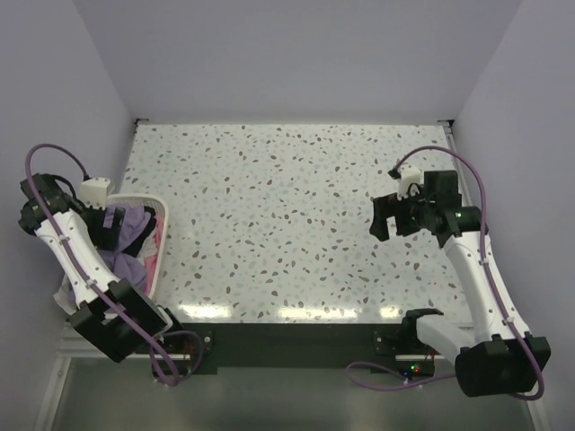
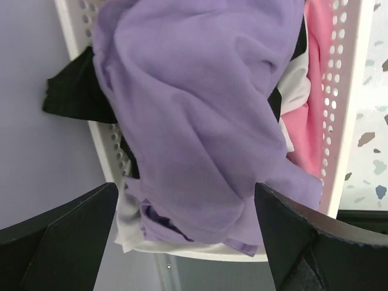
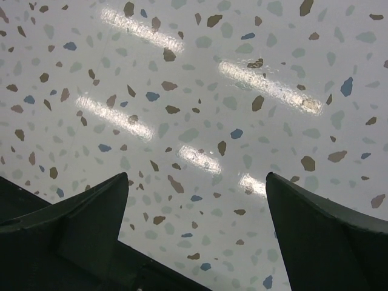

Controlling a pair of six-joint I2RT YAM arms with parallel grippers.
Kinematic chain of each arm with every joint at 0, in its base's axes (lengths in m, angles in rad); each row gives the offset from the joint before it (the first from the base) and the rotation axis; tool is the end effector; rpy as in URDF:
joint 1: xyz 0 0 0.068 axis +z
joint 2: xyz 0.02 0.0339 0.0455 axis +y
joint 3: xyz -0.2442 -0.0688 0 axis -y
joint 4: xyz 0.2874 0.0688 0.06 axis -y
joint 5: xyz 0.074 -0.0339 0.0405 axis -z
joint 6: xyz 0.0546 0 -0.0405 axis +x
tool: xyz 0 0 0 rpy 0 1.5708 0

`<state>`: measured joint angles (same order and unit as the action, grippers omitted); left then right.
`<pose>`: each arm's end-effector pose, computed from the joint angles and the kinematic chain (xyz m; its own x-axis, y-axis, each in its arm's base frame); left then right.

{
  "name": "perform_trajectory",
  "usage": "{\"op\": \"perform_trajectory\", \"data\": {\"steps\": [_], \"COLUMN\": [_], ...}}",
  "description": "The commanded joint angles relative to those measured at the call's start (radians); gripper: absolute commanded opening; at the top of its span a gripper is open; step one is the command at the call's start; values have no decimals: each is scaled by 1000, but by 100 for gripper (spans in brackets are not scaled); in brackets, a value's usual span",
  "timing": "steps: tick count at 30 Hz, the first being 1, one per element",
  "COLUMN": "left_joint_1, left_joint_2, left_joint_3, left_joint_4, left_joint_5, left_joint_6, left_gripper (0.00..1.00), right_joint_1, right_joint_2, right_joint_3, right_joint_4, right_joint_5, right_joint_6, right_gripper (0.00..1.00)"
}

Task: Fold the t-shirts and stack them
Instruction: Grab the tshirt from the pile, then move the tshirt to the center of the board

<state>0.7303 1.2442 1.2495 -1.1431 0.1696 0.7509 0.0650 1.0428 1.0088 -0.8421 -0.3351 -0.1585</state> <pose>0.2165 0.1815 0.2903 -0.9070 0.0905 -0.4113 0.0193 0.9845 0.1743 0.2649 0.0352 0.2782 -0.7142 -0.1959 -0.6720 -0.3890 0.9092 0.1484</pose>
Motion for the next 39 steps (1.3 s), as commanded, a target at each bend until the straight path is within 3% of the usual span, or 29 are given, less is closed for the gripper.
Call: {"op": "perform_trajectory", "data": {"steps": [1, 8, 11, 12, 14, 15, 18, 20, 23, 26, 31, 32, 35, 39], "left_joint_1": [11, 11, 11, 9, 9, 8, 1, -18, -148, -422, -707, -820, -1003, -1063], "left_joint_2": [8, 54, 72, 73, 75, 74, 74, 66, 41, 44, 174, 223, 308, 382], "left_joint_3": [-38, -91, -96, -91, -55, -35, 75, 182, 322, 463, 741, 836, 1002, 1130], "left_joint_4": [40, 45, 33, 17, -1, -19, -78, -108, -116, -45, 32, 52, 150, 241], "left_joint_5": [41, 119, 151, 160, 186, 195, 247, 303, 311, 291, 337, 324, 330, 433], "left_joint_6": [64, 61, 64, 71, 74, 74, 71, 64, -13, -202, -418, -485, -577, -619], "left_gripper": [100, 96, 75, 59, 40, 23, 0, 0, 0, 0, 0, 0, 0, 0], "right_joint_1": [-4, -4, -4, -4, -4, -5, -4, -4, -7, -13, -62, -62, -131, -163], "right_joint_2": [0, -9, -9, -9, -4, -4, 0, 5, 16, 29, 31, 33, 29, 20], "right_joint_3": [53, 42, 45, 44, 43, 45, 51, 53, 60, 74, 76, 76, 77, 79], "right_joint_4": [-5, -2, -2, 0, 0, 1, 3, 5, 8, 2, 1, 1, -3, -12], "right_joint_5": [-27, -18, -19, -21, -25, -27, -28, -33, -42, -65, -113, -122, -153, -145], "right_joint_6": [-13, -13, -13, -15, -13, -13, -10, -6, 0, 4, 13, 16, 20, 20], "right_gripper": [99, 99, 99, 99, 99, 99, 99, 99, 99, 99, 99, 99, 99, 98]}}
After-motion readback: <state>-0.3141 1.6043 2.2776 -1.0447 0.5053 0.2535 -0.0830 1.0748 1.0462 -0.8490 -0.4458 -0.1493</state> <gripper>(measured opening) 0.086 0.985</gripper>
